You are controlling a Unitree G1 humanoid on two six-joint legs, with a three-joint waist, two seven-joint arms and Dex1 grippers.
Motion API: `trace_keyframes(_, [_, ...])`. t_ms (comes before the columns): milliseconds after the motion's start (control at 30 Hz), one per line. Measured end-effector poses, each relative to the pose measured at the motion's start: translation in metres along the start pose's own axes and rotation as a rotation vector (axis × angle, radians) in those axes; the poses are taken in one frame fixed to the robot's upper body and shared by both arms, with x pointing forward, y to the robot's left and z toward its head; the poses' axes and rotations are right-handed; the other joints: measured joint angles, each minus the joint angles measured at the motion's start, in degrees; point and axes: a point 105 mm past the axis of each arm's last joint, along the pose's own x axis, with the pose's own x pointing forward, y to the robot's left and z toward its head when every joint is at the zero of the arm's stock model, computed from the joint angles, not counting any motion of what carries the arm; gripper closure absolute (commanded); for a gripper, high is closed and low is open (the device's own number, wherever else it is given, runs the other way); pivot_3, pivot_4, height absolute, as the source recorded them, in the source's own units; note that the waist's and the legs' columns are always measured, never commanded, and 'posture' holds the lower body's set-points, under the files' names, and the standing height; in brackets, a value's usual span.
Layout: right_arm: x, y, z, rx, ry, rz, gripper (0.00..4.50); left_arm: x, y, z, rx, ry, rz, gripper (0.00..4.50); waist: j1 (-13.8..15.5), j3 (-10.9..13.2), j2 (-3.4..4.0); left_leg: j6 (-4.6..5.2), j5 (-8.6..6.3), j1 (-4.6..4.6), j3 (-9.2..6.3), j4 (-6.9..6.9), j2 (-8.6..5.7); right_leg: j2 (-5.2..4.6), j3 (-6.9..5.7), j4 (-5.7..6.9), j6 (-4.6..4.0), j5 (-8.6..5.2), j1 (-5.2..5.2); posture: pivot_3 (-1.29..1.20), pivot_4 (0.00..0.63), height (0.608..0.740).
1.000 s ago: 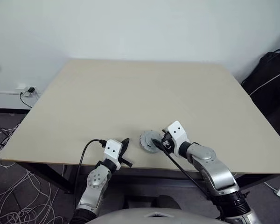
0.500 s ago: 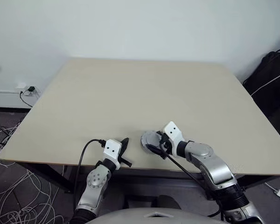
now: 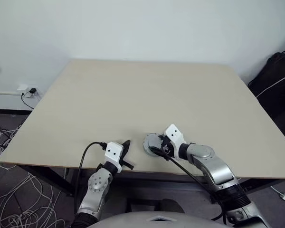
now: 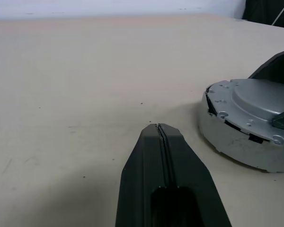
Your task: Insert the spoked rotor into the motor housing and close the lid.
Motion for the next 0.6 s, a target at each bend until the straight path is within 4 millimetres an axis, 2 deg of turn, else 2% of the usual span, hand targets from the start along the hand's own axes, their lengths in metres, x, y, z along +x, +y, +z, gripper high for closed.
trace_keyframes(333, [0.000, -0.013, 0.002, 0.032, -0.054, -0.152, 1.25, 0.000, 0.001, 0.000, 0.002, 0.000, 0.000, 4.50, 0.08, -0.05, 0.11, 0.00, 0.00, -0.02, 0.02, 0.00, -0.05, -0.02, 0.03, 0.00, 0.04, 0.03, -0.03, 0.00, 0.000, 0.740])
trace_keyframes(600, [0.000, -0.011, -0.003, -0.006, -0.016, -0.126, 1.25, 0.000, 0.000, 0.001, 0.004, -0.001, -0.006, 4.50, -0.06, -0.11, 0.21, 0.00, 0.00, -0.01, 0.03, 0.00, -0.04, -0.01, 0.03, 0.01, 0.04, 0.03, -0.03, 0.00, 0.000, 0.740])
